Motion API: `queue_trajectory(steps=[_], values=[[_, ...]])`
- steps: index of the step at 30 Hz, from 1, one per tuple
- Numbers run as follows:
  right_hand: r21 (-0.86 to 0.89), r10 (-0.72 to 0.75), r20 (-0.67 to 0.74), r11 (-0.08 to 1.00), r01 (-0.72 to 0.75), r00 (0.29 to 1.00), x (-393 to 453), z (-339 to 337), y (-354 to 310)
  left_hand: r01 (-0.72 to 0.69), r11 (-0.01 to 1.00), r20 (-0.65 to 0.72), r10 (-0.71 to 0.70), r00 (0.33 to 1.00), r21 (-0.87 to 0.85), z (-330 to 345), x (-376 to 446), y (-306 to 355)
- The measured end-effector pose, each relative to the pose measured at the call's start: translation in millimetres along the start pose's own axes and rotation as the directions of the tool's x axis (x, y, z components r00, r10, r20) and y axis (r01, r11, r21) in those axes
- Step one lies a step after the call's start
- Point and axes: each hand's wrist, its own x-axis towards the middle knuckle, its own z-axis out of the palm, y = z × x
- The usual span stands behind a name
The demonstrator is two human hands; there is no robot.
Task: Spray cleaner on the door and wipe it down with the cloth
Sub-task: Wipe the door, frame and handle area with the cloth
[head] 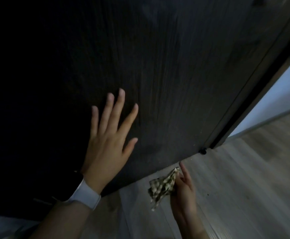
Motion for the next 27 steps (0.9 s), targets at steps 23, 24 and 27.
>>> queue_trajectory(steps=[23,24,27], values=[[-0.476,-0.353,0.479,0.665,0.575,0.804,-217.2,36.5,-125.9,0.562,-0.108,0.562,-0.345,0.752,-0.82,-105.6,-131.0,44.2],[-0.499,-0.357,0.472,0.645,0.578,0.806,-213.6,36.0,-131.4,0.558,-0.105,0.554,-0.364,0.749,-0.823,-102.8,-126.9,44.1],[-0.55,-0.35,0.469,0.602,0.578,0.811,-205.1,32.3,-141.4,0.576,-0.074,0.554,-0.396,0.732,-0.814,-96.7,-120.5,50.2]])
